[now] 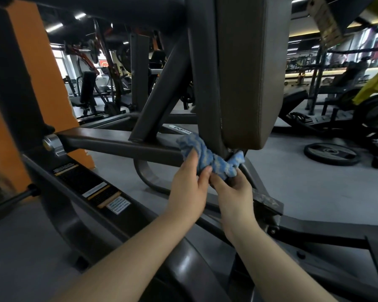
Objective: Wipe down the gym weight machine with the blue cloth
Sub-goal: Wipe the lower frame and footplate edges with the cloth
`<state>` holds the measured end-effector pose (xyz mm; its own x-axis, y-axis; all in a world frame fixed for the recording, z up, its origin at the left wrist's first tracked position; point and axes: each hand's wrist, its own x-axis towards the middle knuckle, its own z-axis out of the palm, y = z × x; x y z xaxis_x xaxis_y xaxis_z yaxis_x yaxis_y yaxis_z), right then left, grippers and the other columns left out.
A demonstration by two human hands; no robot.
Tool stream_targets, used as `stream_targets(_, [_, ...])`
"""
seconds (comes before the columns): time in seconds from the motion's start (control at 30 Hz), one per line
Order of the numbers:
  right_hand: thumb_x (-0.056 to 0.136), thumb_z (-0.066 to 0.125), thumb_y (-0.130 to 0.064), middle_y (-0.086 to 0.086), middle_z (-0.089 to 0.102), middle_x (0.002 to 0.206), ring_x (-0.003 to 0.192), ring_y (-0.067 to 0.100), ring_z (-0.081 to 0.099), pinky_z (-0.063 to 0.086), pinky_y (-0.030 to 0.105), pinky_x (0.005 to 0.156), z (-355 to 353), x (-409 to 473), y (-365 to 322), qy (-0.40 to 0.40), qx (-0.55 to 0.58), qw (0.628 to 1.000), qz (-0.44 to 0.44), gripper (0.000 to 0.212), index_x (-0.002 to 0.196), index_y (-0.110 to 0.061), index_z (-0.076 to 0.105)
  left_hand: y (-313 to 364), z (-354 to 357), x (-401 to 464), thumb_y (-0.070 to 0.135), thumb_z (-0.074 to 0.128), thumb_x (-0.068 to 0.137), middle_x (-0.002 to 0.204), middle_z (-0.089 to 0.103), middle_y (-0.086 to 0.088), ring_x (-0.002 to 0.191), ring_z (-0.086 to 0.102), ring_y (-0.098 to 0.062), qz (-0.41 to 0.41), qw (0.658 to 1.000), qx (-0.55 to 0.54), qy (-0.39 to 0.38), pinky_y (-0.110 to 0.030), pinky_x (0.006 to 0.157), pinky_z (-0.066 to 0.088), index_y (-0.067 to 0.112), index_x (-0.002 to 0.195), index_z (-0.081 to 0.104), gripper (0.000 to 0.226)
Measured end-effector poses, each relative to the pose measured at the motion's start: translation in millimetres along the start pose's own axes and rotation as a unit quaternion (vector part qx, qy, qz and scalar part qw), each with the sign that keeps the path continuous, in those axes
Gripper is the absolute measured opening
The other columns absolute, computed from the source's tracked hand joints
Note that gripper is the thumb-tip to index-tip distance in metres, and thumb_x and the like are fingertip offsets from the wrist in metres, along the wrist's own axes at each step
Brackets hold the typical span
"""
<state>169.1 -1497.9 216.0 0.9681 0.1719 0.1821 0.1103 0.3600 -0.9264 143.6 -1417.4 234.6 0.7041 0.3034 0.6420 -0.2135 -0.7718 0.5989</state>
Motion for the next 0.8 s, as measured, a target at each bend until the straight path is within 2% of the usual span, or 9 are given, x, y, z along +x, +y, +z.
stream_targets(0.17, [0.083,0.068,-0.009,-0.002,0.072,0.088,0.086,0.01,0.067,0.055,0.025,0.077,-1.4,-9.2,-1.8,0.063,-0.073,0.995,-0.025,0.017,0.1,-0.014,0.07,-7.2,1.2,-15.0,0.0,0.055,0.087,0.094,0.054,0.008,0.088,0.05,0.004,0.075,0.996,0.014,0.038,0.004,0.078,0.033,0.004,0.1,0.059,0.014])
stream_targets(0.3, [0.087,0.063,-0.009,-0.001,0.069,0.082,0.073,0.006,0.063,0.047,0.016,0.062,-3.9,-22.5,-12.1,0.042,-0.088,0.991,-0.094,0.015,0.095,-0.02,0.068,8.7,-5.2,-15.3,0.004,0.049,0.085,0.102,0.055,0.005,0.101,0.047,0.007,0.126,0.991,-0.01,0.049,0.005,0.085,0.034,0.0,0.106,0.058,0.023])
stream_targets(0.37, [0.089,0.059,-0.017,0.001,0.067,0.089,0.08,0.01,0.062,0.049,0.021,0.067,-1.3,-22.8,-22.8,0.025,-0.102,0.985,-0.139,0.014,0.099,-0.024,0.066,23.2,-9.5,-5.4,0.005,0.047,0.092,0.109,0.055,0.002,0.107,0.047,0.003,0.122,0.988,-0.035,0.085,0.0,0.091,0.035,0.002,0.118,0.054,0.027])
stream_targets(0.43, [0.091,0.053,-0.026,0.0,0.065,0.101,0.093,0.013,0.062,0.051,0.028,0.079,1.5,-20.4,-27.5,0.008,-0.138,0.979,-0.147,0.022,0.11,-0.024,0.063,31.7,-10.0,8.5,0.006,0.044,0.095,0.121,0.056,-0.009,0.112,0.049,-0.01,0.073,0.989,-0.045,0.117,-0.012,0.094,0.033,0.001,0.129,0.048,0.035])
stream_targets(0.5, [0.093,0.049,-0.029,0.001,0.063,0.106,0.099,0.014,0.06,0.049,0.028,0.082,1.1,-17.1,-26.0,0.016,-0.19,0.97,-0.148,0.029,0.117,-0.02,0.061,30.1,-6.5,20.4,0.004,0.041,0.094,0.125,0.055,-0.019,0.114,0.05,-0.027,0.023,0.994,-0.05,0.094,-0.021,0.09,0.034,-0.002,0.13,0.046,0.037])
stream_targets(0.57, [0.094,0.049,-0.024,0.003,0.063,0.106,0.098,0.015,0.06,0.047,0.024,0.079,-0.2,-15.6,-23.9,0.038,-0.219,0.962,-0.157,0.028,0.117,-0.015,0.062,24.8,-1.8,19.7,-0.002,0.042,0.092,0.116,0.058,-0.023,0.107,0.053,-0.035,0.013,0.997,-0.051,0.06,-0.024,0.084,0.037,-0.006,0.124,0.05,0.033])
stream_targets(0.67, [0.094,0.05,-0.018,-0.002,0.061,0.11,0.1,0.009,0.059,0.05,0.023,0.085,-1.4,-17.1,-18.8,0.05,-0.237,0.956,-0.165,0.029,0.121,-0.014,0.06,14.1,2.6,7.1,-0.007,0.047,0.088,0.113,0.061,-0.022,0.103,0.054,-0.029,0.018,0.998,-0.014,0.051,-0.009,0.083,0.037,-0.009,0.117,0.055,0.03])
stream_targets(0.73, [0.093,0.05,-0.014,-0.004,0.061,0.107,0.099,0.01,0.059,0.051,0.028,0.086,-1.3,-20.8,-16.3,0.051,-0.239,0.954,-0.172,0.028,0.119,-0.016,0.061,9.0,5.8,1.7,0.005,0.047,0.093,0.125,0.058,-0.015,0.113,0.053,-0.02,0.05,0.999,0.007,0.013,-0.001,0.09,0.031,-0.004,0.126,0.051,0.035])
stream_targets(0.8, [0.093,0.05,-0.016,-0.004,0.061,0.111,0.102,0.009,0.058,0.05,0.031,0.09,0.5,-22.9,-17.6,0.055,-0.246,0.95,-0.184,0.031,0.123,-0.017,0.059,17.6,0.9,5.6,0.026,0.039,0.099,0.139,0.05,-0.002,0.125,0.048,-0.01,0.069,0.998,0.01,-0.006,-0.016,0.108,0.029,0.012,0.141,0.04,0.044])
